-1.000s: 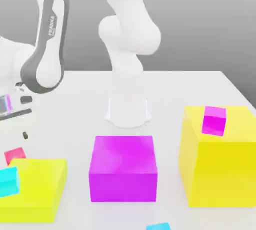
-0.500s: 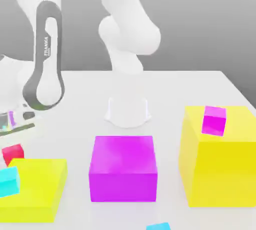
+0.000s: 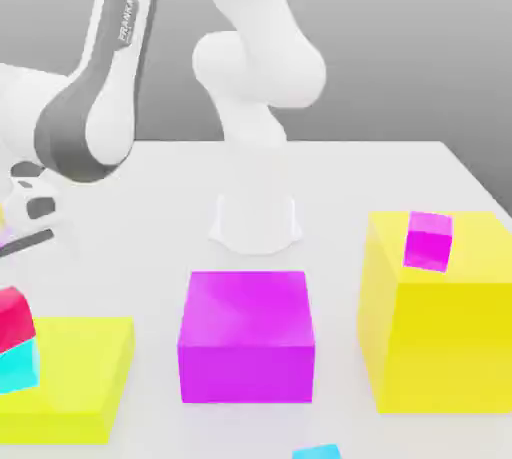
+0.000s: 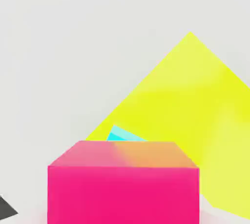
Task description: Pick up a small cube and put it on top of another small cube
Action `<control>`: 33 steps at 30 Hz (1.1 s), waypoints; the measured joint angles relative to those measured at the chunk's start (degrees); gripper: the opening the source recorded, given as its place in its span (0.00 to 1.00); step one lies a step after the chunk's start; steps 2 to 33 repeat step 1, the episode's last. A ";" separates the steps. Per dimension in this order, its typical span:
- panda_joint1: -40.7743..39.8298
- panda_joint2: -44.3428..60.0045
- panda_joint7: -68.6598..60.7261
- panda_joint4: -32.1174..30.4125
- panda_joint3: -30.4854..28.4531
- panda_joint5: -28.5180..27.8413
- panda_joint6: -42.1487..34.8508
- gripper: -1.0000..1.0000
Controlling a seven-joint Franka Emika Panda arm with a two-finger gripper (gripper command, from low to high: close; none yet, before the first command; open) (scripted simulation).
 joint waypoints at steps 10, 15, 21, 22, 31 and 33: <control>0.00 0.00 0.00 0.00 0.00 0.00 0.00 1.00; 0.00 0.00 0.00 0.00 0.00 0.00 0.00 1.00; 0.00 0.00 0.00 0.00 0.00 0.00 0.00 1.00; 0.00 0.00 0.00 0.00 0.00 0.00 0.00 1.00; 0.00 0.00 0.00 0.00 0.00 0.00 0.00 1.00; 0.00 0.00 0.00 0.00 0.00 0.00 0.00 1.00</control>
